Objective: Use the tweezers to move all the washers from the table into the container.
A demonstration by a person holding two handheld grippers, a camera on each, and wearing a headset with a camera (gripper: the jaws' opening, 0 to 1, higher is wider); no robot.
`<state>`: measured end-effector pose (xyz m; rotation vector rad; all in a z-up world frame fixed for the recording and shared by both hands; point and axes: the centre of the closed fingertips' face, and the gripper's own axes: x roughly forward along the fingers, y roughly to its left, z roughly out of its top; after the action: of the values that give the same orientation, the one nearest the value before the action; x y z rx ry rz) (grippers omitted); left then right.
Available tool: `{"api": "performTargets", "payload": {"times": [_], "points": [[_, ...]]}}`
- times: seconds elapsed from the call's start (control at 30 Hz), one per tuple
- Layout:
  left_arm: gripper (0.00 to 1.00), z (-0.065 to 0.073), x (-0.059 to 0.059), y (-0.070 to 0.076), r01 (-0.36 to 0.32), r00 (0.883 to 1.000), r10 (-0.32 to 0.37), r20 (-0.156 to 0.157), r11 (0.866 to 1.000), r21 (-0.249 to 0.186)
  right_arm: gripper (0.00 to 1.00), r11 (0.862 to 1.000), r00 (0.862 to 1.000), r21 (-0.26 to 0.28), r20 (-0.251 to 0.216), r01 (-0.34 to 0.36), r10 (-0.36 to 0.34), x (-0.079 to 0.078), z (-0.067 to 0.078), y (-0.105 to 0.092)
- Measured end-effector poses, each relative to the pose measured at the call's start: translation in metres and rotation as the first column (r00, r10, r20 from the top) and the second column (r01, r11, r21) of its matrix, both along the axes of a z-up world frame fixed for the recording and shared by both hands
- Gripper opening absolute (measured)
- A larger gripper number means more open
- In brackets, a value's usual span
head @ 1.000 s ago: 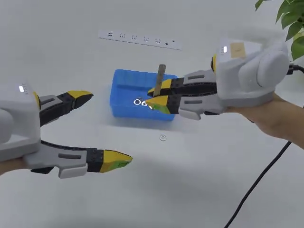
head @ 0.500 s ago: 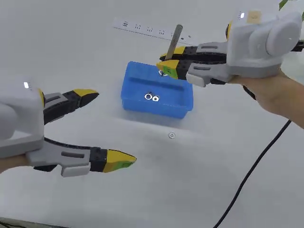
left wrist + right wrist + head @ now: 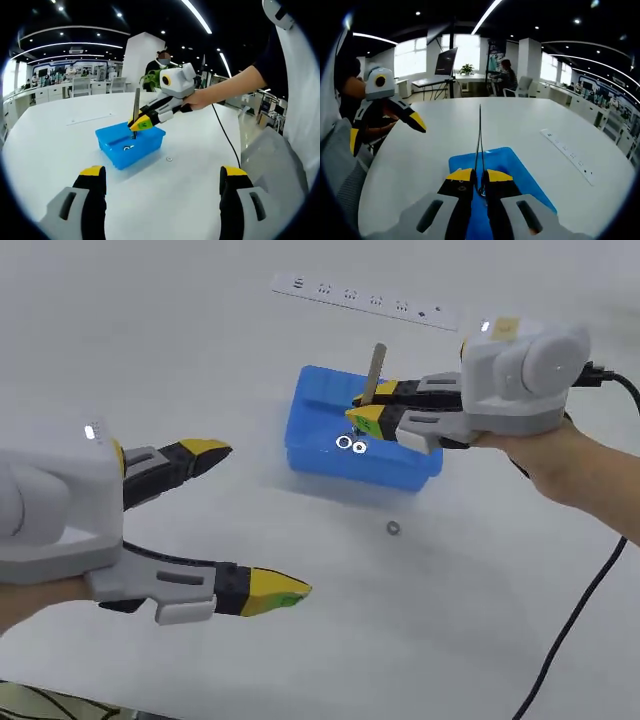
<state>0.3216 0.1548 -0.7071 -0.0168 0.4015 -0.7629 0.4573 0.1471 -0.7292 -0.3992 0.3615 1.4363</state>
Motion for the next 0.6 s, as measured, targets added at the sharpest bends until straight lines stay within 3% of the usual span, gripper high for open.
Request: {"api": "performTargets", "payload": {"times": [0.4, 0.6], "points": [[0.99, -0.009, -0.004, 0.006, -0.011, 0.999, 0.012, -0.04, 1.0, 0.029, 0.1, 1.0, 1.0, 0.007, -0.021, -0.004, 0.004, 0.006, -0.013, 0.001], [0.99, -0.009, -0.005, -0.002, 0.004, 0.999, -0.003, -0.048, 0.999, 0.032, 0.1, 1.0, 0.999, 0.001, -0.033, -0.005, 0.005, 0.003, -0.019, -0.001]]}}
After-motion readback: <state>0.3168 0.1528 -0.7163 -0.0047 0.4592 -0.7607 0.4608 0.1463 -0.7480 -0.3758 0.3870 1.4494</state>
